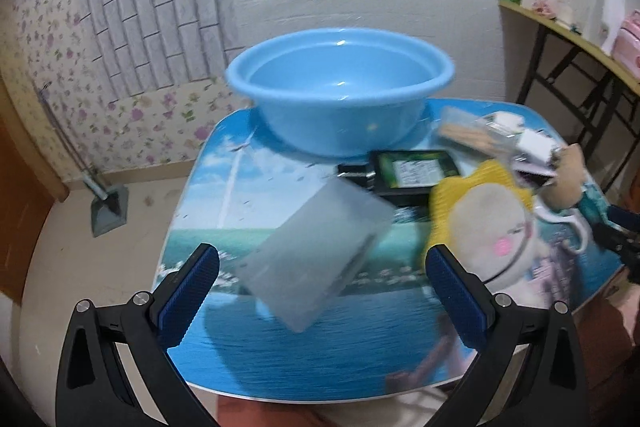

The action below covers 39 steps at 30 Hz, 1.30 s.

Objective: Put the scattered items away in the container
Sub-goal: 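Approach the frosted plastic box with the left gripper and grasp it while the right gripper grasps the white hook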

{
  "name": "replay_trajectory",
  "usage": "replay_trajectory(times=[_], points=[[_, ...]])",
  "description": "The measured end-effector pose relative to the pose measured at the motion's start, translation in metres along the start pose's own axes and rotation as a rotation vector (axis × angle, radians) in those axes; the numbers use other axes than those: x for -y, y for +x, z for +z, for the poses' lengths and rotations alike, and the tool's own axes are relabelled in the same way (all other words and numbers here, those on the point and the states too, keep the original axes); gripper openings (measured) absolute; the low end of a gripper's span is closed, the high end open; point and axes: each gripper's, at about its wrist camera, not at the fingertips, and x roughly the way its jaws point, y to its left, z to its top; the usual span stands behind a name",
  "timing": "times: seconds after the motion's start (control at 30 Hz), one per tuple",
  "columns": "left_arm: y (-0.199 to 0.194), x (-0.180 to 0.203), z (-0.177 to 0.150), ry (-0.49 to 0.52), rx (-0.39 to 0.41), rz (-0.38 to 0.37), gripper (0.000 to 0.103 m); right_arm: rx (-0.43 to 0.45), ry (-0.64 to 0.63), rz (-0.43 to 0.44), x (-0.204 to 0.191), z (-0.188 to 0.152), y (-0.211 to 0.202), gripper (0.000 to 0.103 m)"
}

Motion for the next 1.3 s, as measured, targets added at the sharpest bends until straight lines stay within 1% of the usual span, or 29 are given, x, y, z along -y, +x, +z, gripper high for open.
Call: replay_trajectory(times=[0.07,0.1,0.23,0.37,0.47,0.6,0.67,0.8,0.97,1.03,1.1,1.23,1.3], points=[[0.007,-0.009,-0.004,-0.002,-0.016,0.020,0.103,-0.017,-0.002,-0.002,0.002,-0.003,0.002,0.070],[0.010,-0.011,-0.005,-0.001,-0.020,0.028,0.103,-0.030,-0.006,-0.009,0.002,-0.004,0.005,0.067],[0.020,-0.022,-0.011,0.013,-0.033,0.048,0.103,-0.058,-0.008,-0.014,0.003,-0.007,0.011,0.049],[0.031,-0.030,-0.013,0.018,-0.046,0.036,0.103,-0.083,-0.011,-0.020,0.001,-0.008,0.017,0.040],[0.038,-0.032,-0.012,0.020,-0.053,-0.007,0.103,-0.092,-0.007,-0.021,-0.001,-0.007,0.020,0.039],[0.047,-0.026,-0.009,0.053,-0.052,-0.036,0.103,-0.078,-0.017,-0.021,-0.007,-0.004,0.019,0.040],[0.053,-0.022,-0.008,0.074,-0.054,-0.042,0.103,-0.088,-0.040,-0.041,-0.011,-0.002,0.021,0.042],[0.066,-0.017,-0.006,0.089,-0.067,-0.076,0.103,-0.109,-0.059,-0.033,-0.012,-0.004,0.025,0.044],[0.078,-0.014,-0.004,0.087,-0.084,-0.120,0.102,-0.120,-0.085,-0.043,-0.015,-0.004,0.029,0.050],[0.078,-0.015,-0.004,0.078,-0.087,-0.150,0.093,-0.124,-0.089,-0.057,-0.015,-0.004,0.031,0.051],[0.076,-0.016,-0.005,0.079,-0.088,-0.159,0.091,-0.133,-0.088,-0.067,-0.014,-0.004,0.034,0.051],[0.069,-0.018,-0.011,0.075,-0.082,-0.166,0.084,-0.132,-0.086,-0.055,-0.015,-0.005,0.036,0.051],[0.067,-0.019,-0.014,0.070,-0.083,-0.157,0.084,-0.131,-0.092,-0.045,-0.017,-0.006,0.037,0.051]])
